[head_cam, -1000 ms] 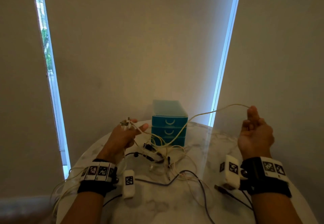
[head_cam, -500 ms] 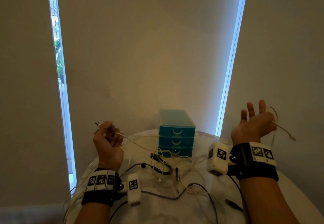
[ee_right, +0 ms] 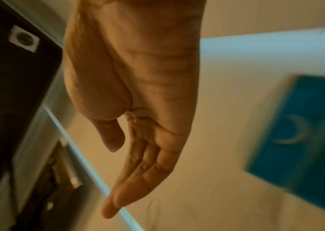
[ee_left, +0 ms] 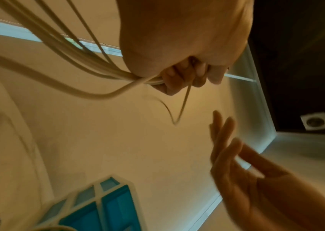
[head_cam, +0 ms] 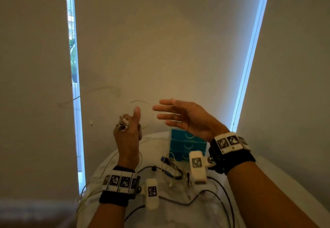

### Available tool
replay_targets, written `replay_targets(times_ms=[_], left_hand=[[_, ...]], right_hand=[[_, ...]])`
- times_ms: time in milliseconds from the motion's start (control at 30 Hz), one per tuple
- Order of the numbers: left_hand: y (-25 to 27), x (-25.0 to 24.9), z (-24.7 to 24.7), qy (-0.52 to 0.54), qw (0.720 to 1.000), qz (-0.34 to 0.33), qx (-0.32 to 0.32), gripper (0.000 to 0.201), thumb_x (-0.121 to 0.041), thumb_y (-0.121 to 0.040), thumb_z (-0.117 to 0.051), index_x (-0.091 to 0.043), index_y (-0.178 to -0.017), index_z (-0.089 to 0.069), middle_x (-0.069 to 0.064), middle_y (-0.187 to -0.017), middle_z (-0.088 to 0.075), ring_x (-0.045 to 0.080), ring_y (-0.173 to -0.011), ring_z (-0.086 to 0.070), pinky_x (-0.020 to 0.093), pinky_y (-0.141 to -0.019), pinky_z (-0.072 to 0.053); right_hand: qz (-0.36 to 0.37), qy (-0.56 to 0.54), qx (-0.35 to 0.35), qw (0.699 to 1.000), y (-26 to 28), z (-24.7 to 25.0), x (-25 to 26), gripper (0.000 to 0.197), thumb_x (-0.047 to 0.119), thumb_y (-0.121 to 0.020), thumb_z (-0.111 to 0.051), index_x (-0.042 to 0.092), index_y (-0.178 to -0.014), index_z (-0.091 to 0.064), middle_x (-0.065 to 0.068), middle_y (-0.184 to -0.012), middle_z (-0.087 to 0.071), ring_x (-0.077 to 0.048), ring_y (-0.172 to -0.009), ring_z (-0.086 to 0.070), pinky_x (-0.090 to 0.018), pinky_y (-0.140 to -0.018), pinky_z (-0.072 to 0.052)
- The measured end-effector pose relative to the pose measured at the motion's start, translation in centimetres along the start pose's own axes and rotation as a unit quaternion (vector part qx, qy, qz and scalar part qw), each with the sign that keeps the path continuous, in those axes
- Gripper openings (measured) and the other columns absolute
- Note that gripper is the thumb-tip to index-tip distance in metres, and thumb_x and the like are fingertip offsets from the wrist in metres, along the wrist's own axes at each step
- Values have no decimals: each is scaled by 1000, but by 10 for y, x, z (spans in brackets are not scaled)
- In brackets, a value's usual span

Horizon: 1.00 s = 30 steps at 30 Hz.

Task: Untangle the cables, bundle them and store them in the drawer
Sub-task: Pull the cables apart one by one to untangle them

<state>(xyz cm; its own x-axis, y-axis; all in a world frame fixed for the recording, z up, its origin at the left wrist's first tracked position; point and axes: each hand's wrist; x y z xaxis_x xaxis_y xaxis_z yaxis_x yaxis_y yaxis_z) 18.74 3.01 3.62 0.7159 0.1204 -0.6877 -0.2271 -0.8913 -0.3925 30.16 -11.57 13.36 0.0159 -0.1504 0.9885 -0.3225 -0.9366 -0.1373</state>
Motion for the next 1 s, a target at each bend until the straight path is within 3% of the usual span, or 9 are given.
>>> replay_targets(times_ms=[100, 167, 300, 433, 567, 700, 800, 900, 1000], left_hand=[[-7, 11, -10, -173, 982, -11, 73, 46, -36, -90, -86, -19, -62, -53, 1, -58, -51, 14, -57, -44, 36, -64, -43], [-19, 18, -18, -298, 945, -8, 137, 51, -38, -89, -86, -16, -58, -51, 1, -56, -53, 15, -57, -47, 36, -67, -44], [-41, 35, -31, -518, 818, 10, 251, 50, -40, -89, -82, -19, -56, -51, -4, -57, -59, 17, -61, -57, 29, -58, -38], [-40, 52, -45, -679, 662, -4, 317, 29, -44, -90, -72, -17, -85, -62, 7, -93, -72, 28, -85, -68, 30, -68, -45], [-27, 63, -54, -744, 580, -92, 320, 26, -42, -95, -63, -19, -84, -61, -2, -76, -61, 22, -71, -61, 29, -62, -45], [-20, 66, -53, -758, 562, -139, 301, 29, -45, -90, -63, -23, -72, -56, -4, -71, -59, 22, -71, -64, 29, -67, -47], [-19, 73, -50, -755, 540, -148, 341, 23, -37, -94, -55, -23, -76, -58, -6, -77, -58, 24, -86, -68, 37, -85, -46], [-28, 75, -46, -684, 617, -23, 388, 30, -33, -97, -60, -17, -71, -60, 2, -71, -66, 24, -67, -68, 27, -58, -47], [-37, 70, -40, -636, 683, 24, 358, 27, -36, -94, -69, -16, -76, -65, 6, -78, -68, 27, -77, -67, 29, -59, -44]], right_hand=[[-65, -77, -90, 991, 15, 35, -71, 50, 42, -113, -42, 8, -146, -57, -11, -136, -73, -25, -121, -72, -33, -92, -62], [-91, -112, -145, 979, 21, 54, -104, 48, 40, -112, -46, 6, -144, -60, -11, -133, -74, -22, -117, -74, -30, -87, -62], [-80, -90, -178, 977, 21, 64, -124, 36, 32, -112, -51, 9, -134, -67, -8, -126, -78, -21, -112, -75, -30, -86, -60], [4, 13, -231, 973, 6, 53, -103, 28, 33, -106, -64, 16, -125, -76, -1, -119, -80, -18, -108, -73, -29, -83, -61], [89, 154, -202, 963, -1, 38, -95, 19, 28, -95, -80, 21, -112, -82, 5, -106, -82, -10, -101, -77, -21, -79, -61], [135, 157, -241, 948, -1, 38, -111, 18, 6, -88, -85, 14, -104, -83, -3, -102, -83, -17, -100, -78, -29, -90, -64], [134, 217, -294, 921, -3, 47, -120, 23, 17, -82, -92, 23, -102, -82, 6, -103, -81, -9, -100, -75, -28, -94, -62], [116, 233, -239, 935, -2, 52, -122, 12, 22, -90, -85, 25, -102, -84, 4, -103, -83, -13, -104, -77, -35, -99, -62], [58, 215, -246, 943, 8, 52, -109, 20, 34, -99, -75, 14, -100, -78, -4, -95, -82, -27, -97, -78, -39, -90, -65]])
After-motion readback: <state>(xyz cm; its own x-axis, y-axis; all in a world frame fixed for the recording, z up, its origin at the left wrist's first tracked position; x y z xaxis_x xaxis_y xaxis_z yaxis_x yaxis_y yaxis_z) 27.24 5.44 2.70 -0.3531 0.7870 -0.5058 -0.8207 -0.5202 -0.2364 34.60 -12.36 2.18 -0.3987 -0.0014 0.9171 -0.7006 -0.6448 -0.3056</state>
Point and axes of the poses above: each hand's wrist, its own y-axis away from the middle knuckle, its own z-axis out of the back of the hand, x = y × z
